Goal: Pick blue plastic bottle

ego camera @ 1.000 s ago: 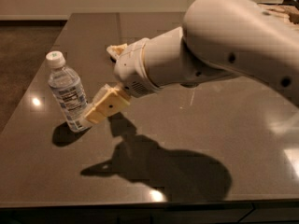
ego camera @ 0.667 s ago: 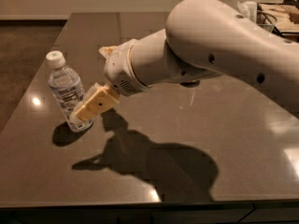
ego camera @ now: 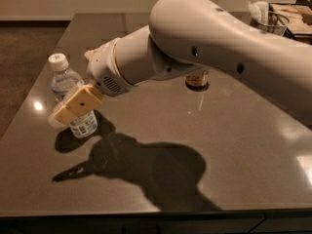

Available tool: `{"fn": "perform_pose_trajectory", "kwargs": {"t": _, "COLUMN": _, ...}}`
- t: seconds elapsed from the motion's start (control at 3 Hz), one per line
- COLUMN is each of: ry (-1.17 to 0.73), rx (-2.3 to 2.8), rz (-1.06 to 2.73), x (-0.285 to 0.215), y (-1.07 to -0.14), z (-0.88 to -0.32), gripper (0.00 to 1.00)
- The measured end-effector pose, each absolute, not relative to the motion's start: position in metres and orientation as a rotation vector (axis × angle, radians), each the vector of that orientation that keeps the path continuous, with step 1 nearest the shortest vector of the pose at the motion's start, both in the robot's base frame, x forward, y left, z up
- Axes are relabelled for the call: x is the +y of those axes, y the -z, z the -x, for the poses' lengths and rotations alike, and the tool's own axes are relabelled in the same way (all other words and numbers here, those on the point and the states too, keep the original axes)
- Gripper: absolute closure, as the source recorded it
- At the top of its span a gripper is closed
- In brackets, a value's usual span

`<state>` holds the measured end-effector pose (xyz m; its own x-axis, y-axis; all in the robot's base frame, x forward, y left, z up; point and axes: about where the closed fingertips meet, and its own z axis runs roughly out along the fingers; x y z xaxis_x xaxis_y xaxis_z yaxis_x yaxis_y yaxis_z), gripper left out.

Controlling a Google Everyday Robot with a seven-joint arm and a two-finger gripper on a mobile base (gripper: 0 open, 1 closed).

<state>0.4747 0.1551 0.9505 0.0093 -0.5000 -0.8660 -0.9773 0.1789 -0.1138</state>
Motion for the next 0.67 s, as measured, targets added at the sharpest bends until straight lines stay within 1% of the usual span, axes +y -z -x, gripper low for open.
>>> {"fn": "perform_pose_trajectory", "kwargs": {"t": 0.33, "ry": -0.759, "rx": 1.605, "rz": 1.455, "x": 0.17, "y": -0.953, "z": -0.47, "gripper": 0.0}}
{"fn": "perform_pose_trajectory", "kwargs": {"t": 0.67, "ry": -0.77, "rx": 1.618, "rz": 1.461, "x": 0.181, "y": -0.944, "z": -0.472, "gripper": 0.17}}
